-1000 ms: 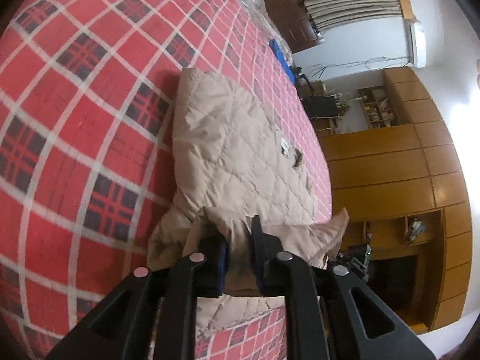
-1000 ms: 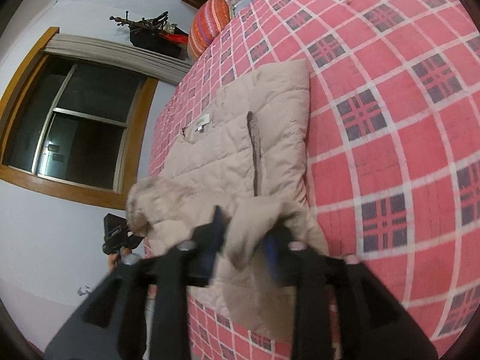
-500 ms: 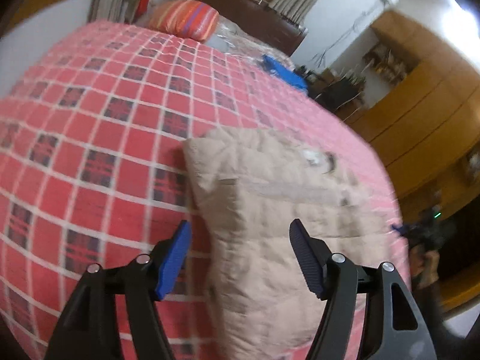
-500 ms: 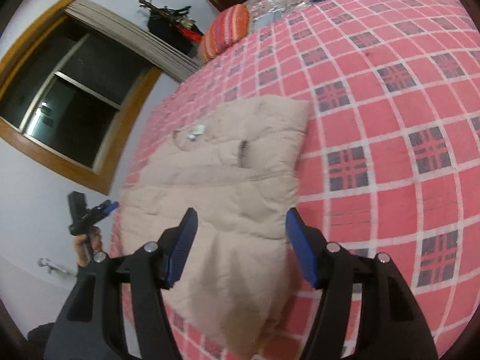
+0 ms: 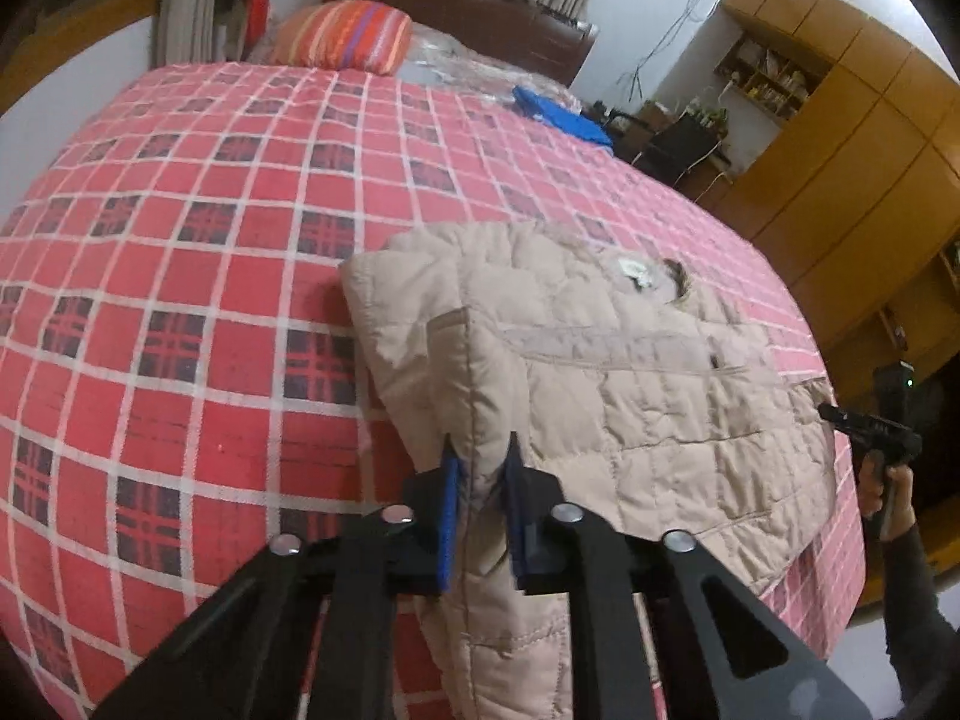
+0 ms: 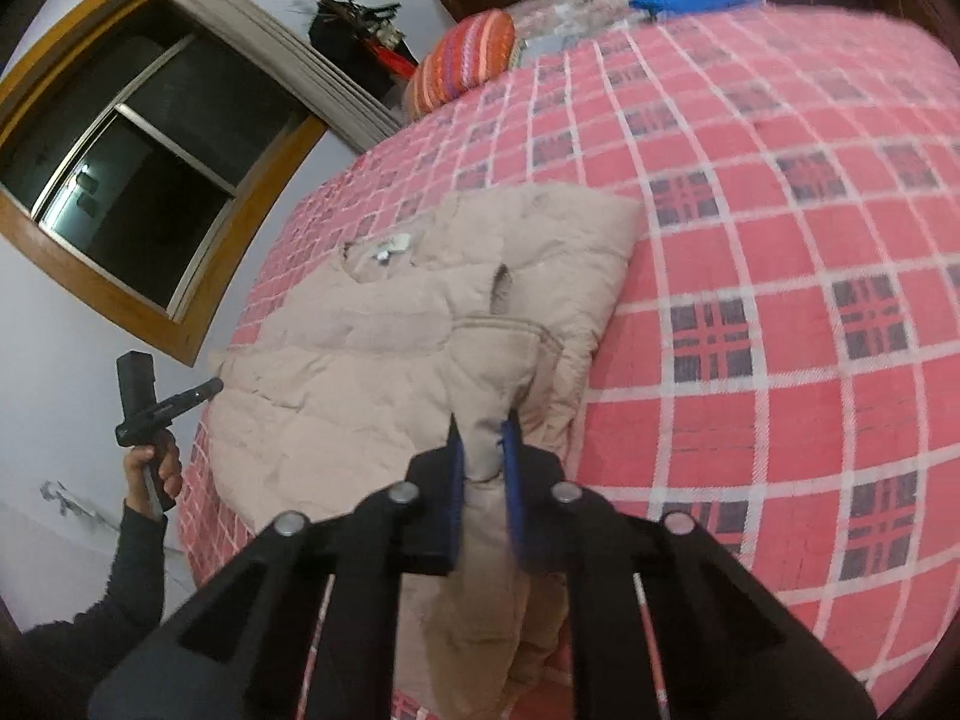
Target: Fold large clothes
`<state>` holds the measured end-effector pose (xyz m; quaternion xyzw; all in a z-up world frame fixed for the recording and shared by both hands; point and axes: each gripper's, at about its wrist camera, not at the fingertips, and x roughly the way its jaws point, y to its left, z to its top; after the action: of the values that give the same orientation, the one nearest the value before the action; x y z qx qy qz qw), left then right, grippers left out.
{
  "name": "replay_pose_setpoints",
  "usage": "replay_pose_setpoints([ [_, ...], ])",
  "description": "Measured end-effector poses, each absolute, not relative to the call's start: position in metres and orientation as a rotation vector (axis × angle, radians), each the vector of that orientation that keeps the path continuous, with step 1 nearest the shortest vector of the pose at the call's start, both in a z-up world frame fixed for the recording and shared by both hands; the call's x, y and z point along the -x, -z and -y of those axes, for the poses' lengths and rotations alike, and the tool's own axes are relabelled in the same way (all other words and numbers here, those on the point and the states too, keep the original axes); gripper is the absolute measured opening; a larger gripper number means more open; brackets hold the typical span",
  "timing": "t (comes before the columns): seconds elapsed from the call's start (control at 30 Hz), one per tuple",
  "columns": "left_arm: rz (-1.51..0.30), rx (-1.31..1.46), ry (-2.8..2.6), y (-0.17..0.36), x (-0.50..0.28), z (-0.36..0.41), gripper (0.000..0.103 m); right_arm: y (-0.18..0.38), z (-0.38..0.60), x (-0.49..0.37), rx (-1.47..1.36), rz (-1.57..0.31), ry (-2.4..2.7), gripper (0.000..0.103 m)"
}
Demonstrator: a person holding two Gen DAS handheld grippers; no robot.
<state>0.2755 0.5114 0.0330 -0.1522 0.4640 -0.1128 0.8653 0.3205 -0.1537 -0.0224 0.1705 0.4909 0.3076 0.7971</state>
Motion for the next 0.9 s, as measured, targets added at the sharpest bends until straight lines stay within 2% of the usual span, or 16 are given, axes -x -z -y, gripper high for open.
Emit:
replay_pose_setpoints([
  [0.33,-0.754,0.29,0.293,-0.103,-0.253,-0.507,0.008,-0.041,0.154,-0.308,-0.323,-0.885,-0.649,0.007],
  [0.6,-0.687,0.347,0.277,-0.153,-0.322,-0.533,0.008,-0.089,0.152,-0.368,-0.32,-0.764,-0.601,0.007],
  [0.77,-0.727,0.403,0.247,-0.142,-0.386,-0.542,0.008,-0.081,0.146,-0.425,-0.327,-0.783,-0.55,0.007],
  [0.9,-0.809,0.459,0.205,-0.102,-0.434,-0.547,0.008,-0.053,0.135,-0.469,-0.321,-0.837,-0.503,0.007],
])
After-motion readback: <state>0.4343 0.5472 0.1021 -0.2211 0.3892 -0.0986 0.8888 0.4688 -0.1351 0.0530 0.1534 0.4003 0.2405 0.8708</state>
